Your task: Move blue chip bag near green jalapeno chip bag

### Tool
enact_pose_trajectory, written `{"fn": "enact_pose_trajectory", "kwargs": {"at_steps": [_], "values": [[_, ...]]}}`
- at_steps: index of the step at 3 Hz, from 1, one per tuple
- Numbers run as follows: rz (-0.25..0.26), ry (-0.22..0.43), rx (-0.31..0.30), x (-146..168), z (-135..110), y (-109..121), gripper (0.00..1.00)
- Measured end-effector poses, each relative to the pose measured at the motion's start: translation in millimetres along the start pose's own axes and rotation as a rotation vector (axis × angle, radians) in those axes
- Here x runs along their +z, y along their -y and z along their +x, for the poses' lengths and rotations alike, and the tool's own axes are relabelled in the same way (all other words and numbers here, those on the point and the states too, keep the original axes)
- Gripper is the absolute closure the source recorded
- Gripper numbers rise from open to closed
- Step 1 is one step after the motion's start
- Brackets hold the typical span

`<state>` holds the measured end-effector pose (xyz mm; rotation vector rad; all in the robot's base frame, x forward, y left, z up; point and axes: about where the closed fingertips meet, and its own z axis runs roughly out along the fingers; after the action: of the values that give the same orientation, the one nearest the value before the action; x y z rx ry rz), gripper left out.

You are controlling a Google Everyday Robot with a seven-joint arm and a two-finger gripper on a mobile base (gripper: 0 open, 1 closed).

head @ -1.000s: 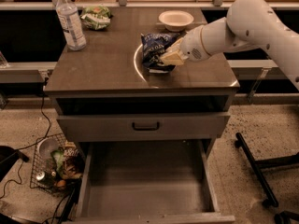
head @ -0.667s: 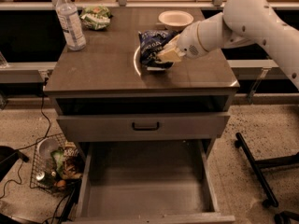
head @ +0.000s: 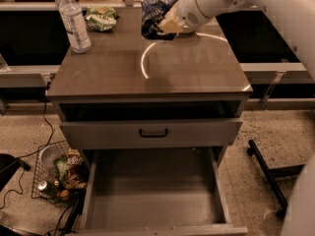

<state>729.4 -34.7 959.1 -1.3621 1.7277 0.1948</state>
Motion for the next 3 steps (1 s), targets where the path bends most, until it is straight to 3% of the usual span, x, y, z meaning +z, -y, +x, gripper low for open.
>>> {"fn": "enact_pose_trajectory", "kwargs": {"at_steps": [2,3], "values": [[0.176,0.094,0.034,26,-55,83,1.0],[0.176,0.094,0.034,27,-55,83,1.0]]}}
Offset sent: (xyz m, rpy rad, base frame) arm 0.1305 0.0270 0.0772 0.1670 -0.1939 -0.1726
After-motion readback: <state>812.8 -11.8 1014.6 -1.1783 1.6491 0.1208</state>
